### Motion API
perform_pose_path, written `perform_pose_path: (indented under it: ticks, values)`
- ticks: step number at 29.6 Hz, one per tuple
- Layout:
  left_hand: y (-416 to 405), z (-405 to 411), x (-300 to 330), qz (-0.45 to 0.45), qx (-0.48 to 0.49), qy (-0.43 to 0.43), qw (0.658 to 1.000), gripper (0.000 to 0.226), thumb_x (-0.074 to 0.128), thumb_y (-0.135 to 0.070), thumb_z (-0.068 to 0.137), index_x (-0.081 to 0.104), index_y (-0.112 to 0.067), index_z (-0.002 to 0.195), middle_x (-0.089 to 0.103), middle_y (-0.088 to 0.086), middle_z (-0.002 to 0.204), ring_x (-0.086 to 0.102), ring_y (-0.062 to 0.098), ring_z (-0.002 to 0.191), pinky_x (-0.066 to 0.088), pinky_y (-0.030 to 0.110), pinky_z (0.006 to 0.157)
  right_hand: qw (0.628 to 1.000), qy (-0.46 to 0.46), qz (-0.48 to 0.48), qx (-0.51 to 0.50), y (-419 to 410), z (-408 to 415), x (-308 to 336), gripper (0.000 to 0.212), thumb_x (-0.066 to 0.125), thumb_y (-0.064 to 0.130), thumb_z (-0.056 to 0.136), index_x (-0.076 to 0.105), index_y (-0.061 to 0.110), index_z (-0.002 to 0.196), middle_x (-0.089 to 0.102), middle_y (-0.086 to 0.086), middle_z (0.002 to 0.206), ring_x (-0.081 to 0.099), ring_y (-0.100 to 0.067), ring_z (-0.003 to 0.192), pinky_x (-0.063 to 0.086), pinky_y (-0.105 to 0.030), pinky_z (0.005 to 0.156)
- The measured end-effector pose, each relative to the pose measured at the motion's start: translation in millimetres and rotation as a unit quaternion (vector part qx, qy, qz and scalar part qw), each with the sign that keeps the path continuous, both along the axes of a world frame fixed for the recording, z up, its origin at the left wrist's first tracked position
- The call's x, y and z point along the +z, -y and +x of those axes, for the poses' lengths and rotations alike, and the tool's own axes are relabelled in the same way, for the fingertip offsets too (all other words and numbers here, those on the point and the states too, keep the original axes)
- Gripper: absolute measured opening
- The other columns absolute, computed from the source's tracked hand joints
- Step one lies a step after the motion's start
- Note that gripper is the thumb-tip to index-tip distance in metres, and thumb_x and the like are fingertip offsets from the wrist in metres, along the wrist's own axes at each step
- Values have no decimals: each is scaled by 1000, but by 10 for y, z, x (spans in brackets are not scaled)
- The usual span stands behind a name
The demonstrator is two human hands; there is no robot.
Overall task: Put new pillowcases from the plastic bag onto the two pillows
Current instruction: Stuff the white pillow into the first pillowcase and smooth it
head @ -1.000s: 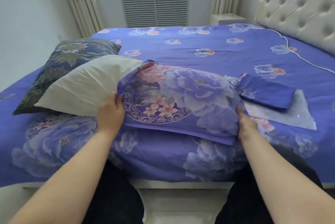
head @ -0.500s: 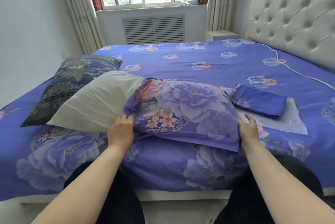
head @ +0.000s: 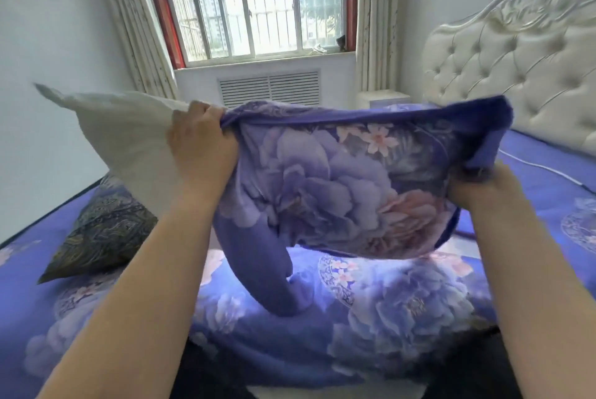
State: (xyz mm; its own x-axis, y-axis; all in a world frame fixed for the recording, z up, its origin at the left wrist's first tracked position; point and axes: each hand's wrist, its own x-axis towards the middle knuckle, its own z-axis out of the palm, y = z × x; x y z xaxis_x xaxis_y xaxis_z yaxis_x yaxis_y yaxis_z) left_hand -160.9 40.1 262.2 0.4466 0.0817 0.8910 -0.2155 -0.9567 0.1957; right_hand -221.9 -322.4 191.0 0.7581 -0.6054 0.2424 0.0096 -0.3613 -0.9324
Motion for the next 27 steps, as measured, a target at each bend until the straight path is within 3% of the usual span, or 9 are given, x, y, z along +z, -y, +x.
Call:
perform_pose_path:
  ticks: [2,5,7,9,12,16,20,23,27]
  values:
    - [15,150,212,31,7,-40,999,26,48,-18,82,67,-12,99,60,18,100,53,41,94,42,42,74,997,73,-10,-15,22,-22,145,32,49,39,91,58,8,91,60,-14,76,61,-34,82,42,-35,62]
    - [7,470,234,10,10,-148,989,27,49,-23,82,68,-15,100,65,18,100,59,40,97,47,40,78,993,37,-72,-85,-3,98,250,39,46,45,93,58,10,80,54,-14,63,57,-35,70,31,-33,54]
    - [17,726,90,15,11,-235,972,26,50,-24,83,66,-14,101,65,18,106,60,38,100,46,38,80,996,63,-14,-55,-70,296,270,33,53,40,92,61,11,79,54,-9,61,54,-27,64,28,-33,50]
    - [32,969,-156,11,-13,-312,950,22,53,-27,87,62,-14,101,63,17,112,58,35,104,44,37,84,991,78,109,-7,-109,554,241,17,58,27,91,64,11,92,59,-12,78,56,-22,76,33,-27,55]
    - [95,1207,-686,-51,-90,-398,911,33,56,-31,92,58,-10,116,58,19,121,53,32,114,40,36,95,913,45,384,129,-236,1008,-89,20,47,10,94,59,3,108,55,-13,90,55,-20,77,47,-28,64]
    - [248,1299,-1275,-175,-148,-441,868,51,54,-39,93,50,-2,127,52,18,133,46,30,126,33,32,103,976,-92,58,187,-471,1264,-727,32,57,13,92,58,1,122,63,-14,114,55,-17,97,45,-20,80]
    - [373,1341,-1510,-301,-175,-452,821,82,57,-53,85,30,0,142,38,18,146,38,25,135,27,35,113,888,-252,-341,180,-763,1342,-1176,62,49,62,84,41,35,138,27,-2,154,20,-22,142,13,-46,115]
    - [498,1335,-1538,-196,-132,-467,852,100,62,-62,77,14,-10,149,33,12,150,37,29,135,31,39,110,845,-229,-439,200,-1067,1348,-1279,66,40,69,82,27,45,142,8,6,159,0,-22,146,0,-54,113]
    - [706,1250,-1615,-177,-197,-436,860,107,76,-46,69,11,-23,150,35,6,150,43,28,131,36,34,103,811,-199,-471,285,-1347,1326,-1382,59,39,46,93,17,40,147,5,13,158,-5,-16,146,-5,-49,114]
